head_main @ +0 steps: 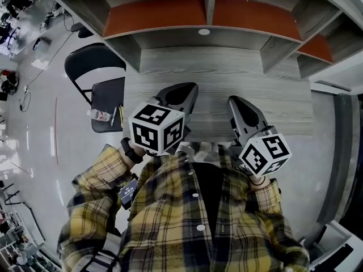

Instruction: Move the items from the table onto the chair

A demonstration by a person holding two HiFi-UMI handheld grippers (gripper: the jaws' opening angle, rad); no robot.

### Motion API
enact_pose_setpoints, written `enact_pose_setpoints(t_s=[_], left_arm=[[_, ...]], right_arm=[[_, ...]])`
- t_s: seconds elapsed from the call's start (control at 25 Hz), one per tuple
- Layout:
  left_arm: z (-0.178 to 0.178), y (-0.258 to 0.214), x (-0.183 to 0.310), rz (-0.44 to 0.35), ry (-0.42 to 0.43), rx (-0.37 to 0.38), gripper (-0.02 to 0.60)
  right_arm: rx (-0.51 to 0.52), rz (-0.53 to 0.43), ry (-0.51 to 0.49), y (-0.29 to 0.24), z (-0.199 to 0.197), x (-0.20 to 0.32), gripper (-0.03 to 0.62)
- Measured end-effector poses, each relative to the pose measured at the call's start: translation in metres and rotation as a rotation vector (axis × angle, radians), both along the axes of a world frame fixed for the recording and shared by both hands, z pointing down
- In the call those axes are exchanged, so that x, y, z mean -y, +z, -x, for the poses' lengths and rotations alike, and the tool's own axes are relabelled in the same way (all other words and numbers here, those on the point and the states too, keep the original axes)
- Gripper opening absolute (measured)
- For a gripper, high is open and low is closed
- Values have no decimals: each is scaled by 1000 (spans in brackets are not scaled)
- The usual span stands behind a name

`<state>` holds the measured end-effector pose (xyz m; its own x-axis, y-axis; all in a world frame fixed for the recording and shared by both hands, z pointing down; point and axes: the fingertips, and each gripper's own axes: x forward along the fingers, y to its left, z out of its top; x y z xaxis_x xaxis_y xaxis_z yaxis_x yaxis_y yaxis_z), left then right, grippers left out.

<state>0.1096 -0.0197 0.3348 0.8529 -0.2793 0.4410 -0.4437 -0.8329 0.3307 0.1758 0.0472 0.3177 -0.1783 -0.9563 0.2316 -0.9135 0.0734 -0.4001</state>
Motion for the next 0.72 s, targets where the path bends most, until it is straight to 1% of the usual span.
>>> enact_pose_setpoints(t_s=[0.16, 0.52, 0.72], left_arm=[[-3, -2, -1, -31, 23, 12, 3], [-8, -2, -9, -26, 37, 14, 3], [-20, 1, -17, -24, 77, 22, 3]], right_arm=[[4, 1, 3, -1, 0, 1, 17], [4, 12, -11, 1, 2, -5, 17], [1, 14, 27, -4, -7, -12, 17]])
